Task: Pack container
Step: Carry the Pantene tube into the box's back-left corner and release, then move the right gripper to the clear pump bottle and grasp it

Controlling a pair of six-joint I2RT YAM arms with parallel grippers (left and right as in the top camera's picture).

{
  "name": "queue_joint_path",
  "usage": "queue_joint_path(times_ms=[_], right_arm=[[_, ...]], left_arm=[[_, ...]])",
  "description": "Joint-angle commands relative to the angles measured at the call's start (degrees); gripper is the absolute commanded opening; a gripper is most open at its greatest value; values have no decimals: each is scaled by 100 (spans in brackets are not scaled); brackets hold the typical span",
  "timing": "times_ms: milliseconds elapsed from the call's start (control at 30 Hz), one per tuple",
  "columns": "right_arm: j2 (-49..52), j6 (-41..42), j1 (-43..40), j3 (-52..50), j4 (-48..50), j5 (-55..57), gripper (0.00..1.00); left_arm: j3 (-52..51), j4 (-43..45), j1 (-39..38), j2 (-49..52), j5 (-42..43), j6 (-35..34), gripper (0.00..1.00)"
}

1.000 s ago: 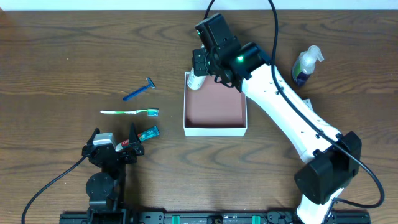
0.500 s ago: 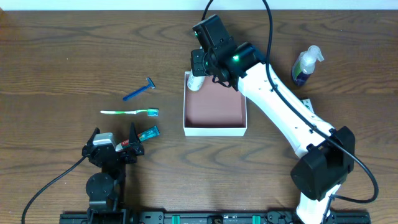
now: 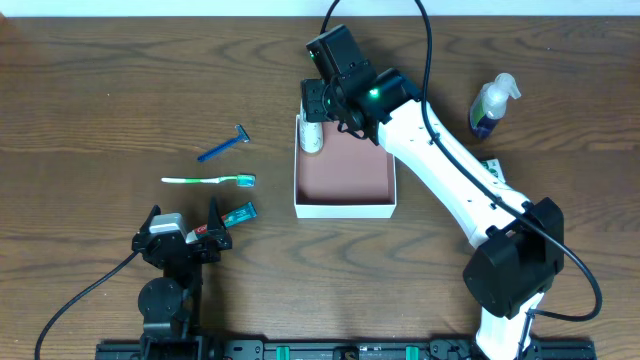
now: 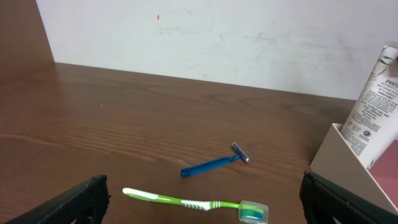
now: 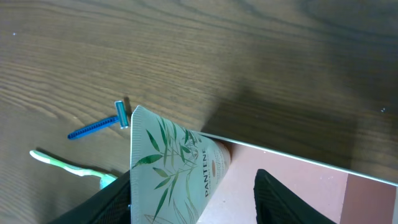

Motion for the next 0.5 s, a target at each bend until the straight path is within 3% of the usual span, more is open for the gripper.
queue_joint_path(times_ms=[0, 467], right_arm=[[-52, -103, 105, 70, 7, -22, 58], [-289, -184, 105, 431, 17, -866, 70]], left_arm=[[-136, -188, 31, -4, -28, 28, 98], [-136, -188, 31, -4, -28, 28, 98]])
